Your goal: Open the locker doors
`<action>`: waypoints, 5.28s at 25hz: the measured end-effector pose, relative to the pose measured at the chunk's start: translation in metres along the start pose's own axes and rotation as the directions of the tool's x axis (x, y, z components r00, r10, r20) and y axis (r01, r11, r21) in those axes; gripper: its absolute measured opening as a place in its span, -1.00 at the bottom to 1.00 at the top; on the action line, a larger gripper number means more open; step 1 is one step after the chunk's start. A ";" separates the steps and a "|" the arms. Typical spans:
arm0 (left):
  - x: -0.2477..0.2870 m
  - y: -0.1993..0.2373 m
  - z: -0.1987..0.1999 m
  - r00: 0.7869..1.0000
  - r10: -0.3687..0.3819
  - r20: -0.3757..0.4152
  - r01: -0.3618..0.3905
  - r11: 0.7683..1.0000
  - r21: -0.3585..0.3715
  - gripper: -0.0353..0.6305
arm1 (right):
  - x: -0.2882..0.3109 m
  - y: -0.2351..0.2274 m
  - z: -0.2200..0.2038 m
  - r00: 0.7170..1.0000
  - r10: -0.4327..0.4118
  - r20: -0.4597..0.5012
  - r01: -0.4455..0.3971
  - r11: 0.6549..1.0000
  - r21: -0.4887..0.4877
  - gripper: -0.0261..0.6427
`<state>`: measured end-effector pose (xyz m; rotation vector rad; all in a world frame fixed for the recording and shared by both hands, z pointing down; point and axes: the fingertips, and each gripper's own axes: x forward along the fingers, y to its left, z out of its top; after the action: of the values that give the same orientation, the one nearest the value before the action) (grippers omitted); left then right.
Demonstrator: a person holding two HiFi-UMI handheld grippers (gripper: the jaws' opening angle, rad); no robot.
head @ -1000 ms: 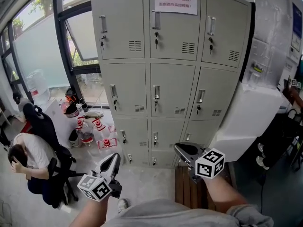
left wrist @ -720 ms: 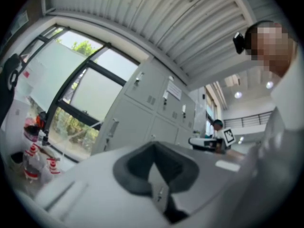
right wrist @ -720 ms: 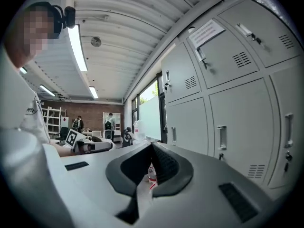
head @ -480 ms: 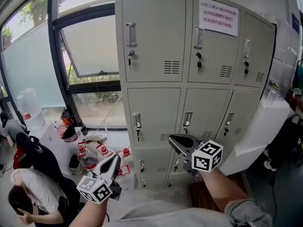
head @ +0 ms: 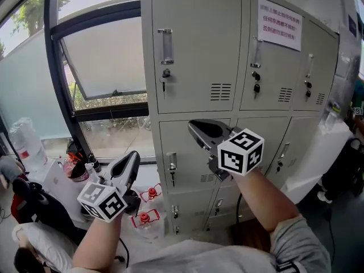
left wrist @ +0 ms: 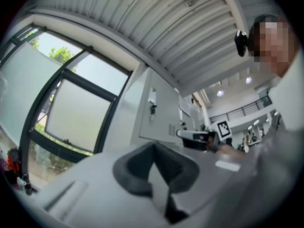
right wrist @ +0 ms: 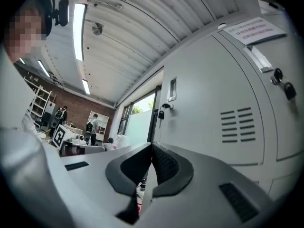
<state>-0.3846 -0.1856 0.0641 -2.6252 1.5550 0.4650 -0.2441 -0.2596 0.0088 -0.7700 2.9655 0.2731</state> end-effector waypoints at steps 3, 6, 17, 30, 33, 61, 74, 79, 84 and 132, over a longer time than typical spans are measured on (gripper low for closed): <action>0.025 0.004 0.029 1.000 -0.016 0.017 0.016 1.000 0.015 -0.88 | 0.025 -0.009 0.043 0.999 -0.002 0.040 0.004 0.999 -0.050 -0.91; 0.037 0.008 0.059 0.999 -0.021 0.049 0.019 0.999 0.049 -0.88 | 0.053 -0.015 0.085 0.997 -0.012 0.073 0.020 0.995 -0.101 -0.91; 0.046 0.019 0.102 0.995 -0.036 0.091 0.027 0.995 0.098 -0.88 | 0.121 -0.042 0.165 0.979 -0.197 0.055 0.204 0.952 -0.226 -0.64; 0.029 0.028 0.101 0.994 -0.072 0.076 0.065 0.994 0.091 -0.88 | 0.148 -0.049 0.171 0.949 -0.315 -0.007 0.310 0.938 -0.158 -0.56; 0.023 0.029 0.100 0.993 -0.083 0.079 0.076 0.994 0.084 -0.88 | 0.150 -0.048 0.170 0.950 -0.312 -0.002 0.309 0.943 -0.122 -0.56; 0.068 -0.211 0.038 0.994 0.008 0.108 -0.015 0.998 0.065 -0.88 | -0.166 -0.007 0.207 0.936 0.338 0.098 -0.333 0.941 -0.059 -0.53; 0.086 -0.315 0.006 0.988 0.139 0.070 -0.142 0.989 0.047 -0.88 | -0.245 -0.100 0.195 0.943 0.291 0.162 -0.285 0.957 -0.062 -0.47; 0.081 -0.329 0.005 0.988 0.134 0.071 -0.139 0.988 0.067 -0.88 | -0.269 -0.102 0.194 0.955 0.182 0.235 -0.162 0.981 -0.104 -0.47; 0.066 -0.335 -0.026 0.992 0.124 0.036 -0.127 0.987 0.096 -0.88 | -0.338 -0.073 0.101 0.952 0.197 0.234 -0.196 0.980 -0.028 -0.62; 0.198 -0.354 -0.290 0.973 -0.165 -0.160 0.146 0.982 -0.122 -0.88 | -0.350 -0.349 -0.256 0.818 -0.496 -0.292 0.532 0.844 0.058 -0.43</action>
<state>0.0761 -0.2379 0.2473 -2.9118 1.3854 0.3334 0.2271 -0.4404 0.2437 -1.6561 2.8009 -0.0789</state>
